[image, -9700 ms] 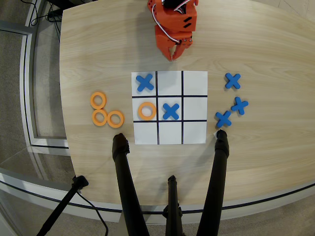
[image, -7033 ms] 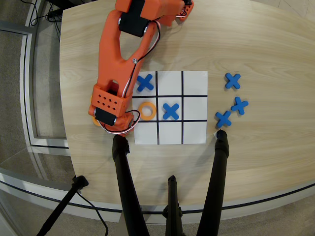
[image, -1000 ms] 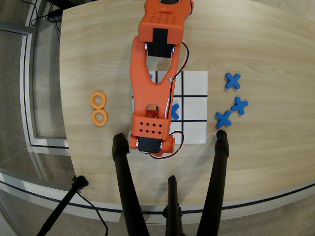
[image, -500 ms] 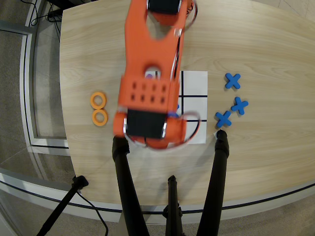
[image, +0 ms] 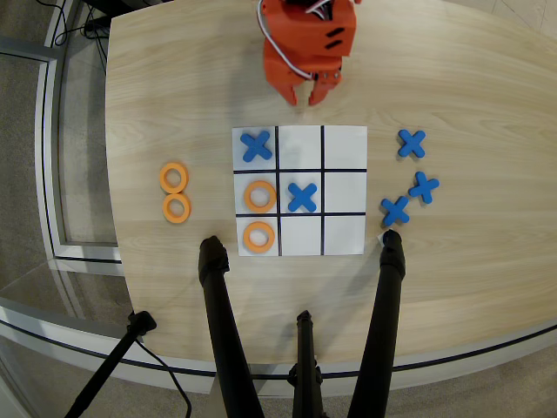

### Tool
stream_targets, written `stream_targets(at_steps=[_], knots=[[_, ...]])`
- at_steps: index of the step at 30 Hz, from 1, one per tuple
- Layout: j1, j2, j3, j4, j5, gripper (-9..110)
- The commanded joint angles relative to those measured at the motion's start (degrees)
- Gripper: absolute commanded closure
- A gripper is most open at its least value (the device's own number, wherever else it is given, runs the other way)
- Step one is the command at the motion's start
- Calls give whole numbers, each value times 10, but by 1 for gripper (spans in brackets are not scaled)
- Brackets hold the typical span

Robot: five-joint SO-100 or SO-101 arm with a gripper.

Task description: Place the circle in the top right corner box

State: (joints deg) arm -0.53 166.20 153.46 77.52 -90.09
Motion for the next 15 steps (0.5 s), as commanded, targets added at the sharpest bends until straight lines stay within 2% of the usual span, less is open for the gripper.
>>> stream_targets(at_steps=[1,7,9,15], knots=[[4,124,105,4,-13,95],[13,238,194,51,4,96],[13,261,205,45,11,101],[25,261,275,-8,15,102]])
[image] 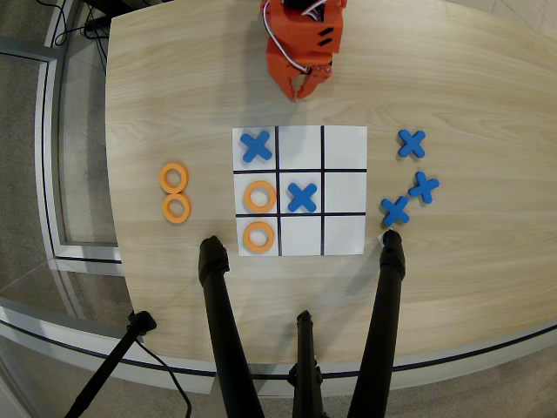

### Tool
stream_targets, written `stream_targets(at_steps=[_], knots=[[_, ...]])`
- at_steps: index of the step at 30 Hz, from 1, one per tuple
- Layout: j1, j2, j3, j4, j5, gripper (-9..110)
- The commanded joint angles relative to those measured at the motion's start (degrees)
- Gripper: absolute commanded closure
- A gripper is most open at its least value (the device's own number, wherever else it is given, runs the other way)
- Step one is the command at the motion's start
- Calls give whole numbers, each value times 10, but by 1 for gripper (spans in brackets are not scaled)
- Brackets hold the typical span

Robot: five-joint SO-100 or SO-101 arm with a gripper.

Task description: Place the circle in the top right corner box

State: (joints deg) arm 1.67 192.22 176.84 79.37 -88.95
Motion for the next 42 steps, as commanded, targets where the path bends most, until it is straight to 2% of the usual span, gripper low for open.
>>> stream_targets(at_steps=[1,6,8,10,13,16,19,42], knots=[[11,1,60,-47,4,102],[62,1,67,-40,4,101],[115,1,67,-36,-2,101],[241,4,67,-26,-4,101],[534,25,67,-34,-6,101],[770,24,67,-21,-2,101],[889,24,67,-21,-1,101],[875,22,67,-20,-1,101]])
